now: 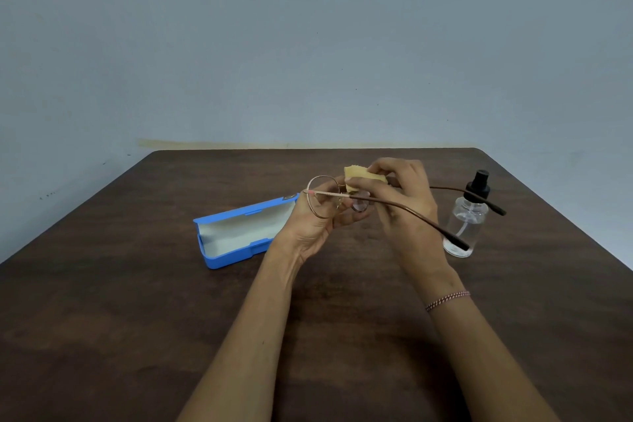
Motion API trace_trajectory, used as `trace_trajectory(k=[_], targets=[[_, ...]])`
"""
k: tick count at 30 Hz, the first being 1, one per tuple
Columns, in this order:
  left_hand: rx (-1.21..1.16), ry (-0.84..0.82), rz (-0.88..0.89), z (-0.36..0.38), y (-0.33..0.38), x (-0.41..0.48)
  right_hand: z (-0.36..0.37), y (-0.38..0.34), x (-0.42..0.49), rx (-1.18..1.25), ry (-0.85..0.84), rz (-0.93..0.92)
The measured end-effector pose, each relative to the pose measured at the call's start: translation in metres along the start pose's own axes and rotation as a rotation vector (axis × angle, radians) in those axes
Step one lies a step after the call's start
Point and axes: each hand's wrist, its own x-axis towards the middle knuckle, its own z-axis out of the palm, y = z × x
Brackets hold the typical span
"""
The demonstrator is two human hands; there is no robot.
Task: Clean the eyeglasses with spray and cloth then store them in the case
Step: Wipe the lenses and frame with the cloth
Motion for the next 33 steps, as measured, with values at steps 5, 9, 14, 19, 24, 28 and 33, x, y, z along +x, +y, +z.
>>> trace_trajectory(k=[5,9,14,19,24,28,33], targets=[[0.030,-0.002,-0.005,-0.001,-0.001,0.002,0.003,-0.004,-0.002,0.006,-0.029,-0.017],[-0.043,-0.028,0.035,-0.001,0.001,0.002,0.003,0.001,0.000,-0.086,0.002,0.004],[-0.047,-0.004,0.025,-0.002,0.002,0.002,0.009,-0.003,-0.001,0.013,-0.054,0.077],[-0.096,0.043,0.057,-0.009,0.005,0.003,0.009,0.002,-0.001,-0.007,-0.122,0.051],[-0.044,0.033,0.009,-0.007,0.003,0.001,0.009,-0.005,-0.001,-0.072,-0.058,0.067],[-0.005,-0.001,0.005,-0.003,0.009,0.000,0.006,-0.008,-0.001,0.021,-0.106,0.015],[0.041,-0.028,0.048,-0.006,0.003,0.003,0.016,0.005,0.000,-0.101,0.046,0.116]])
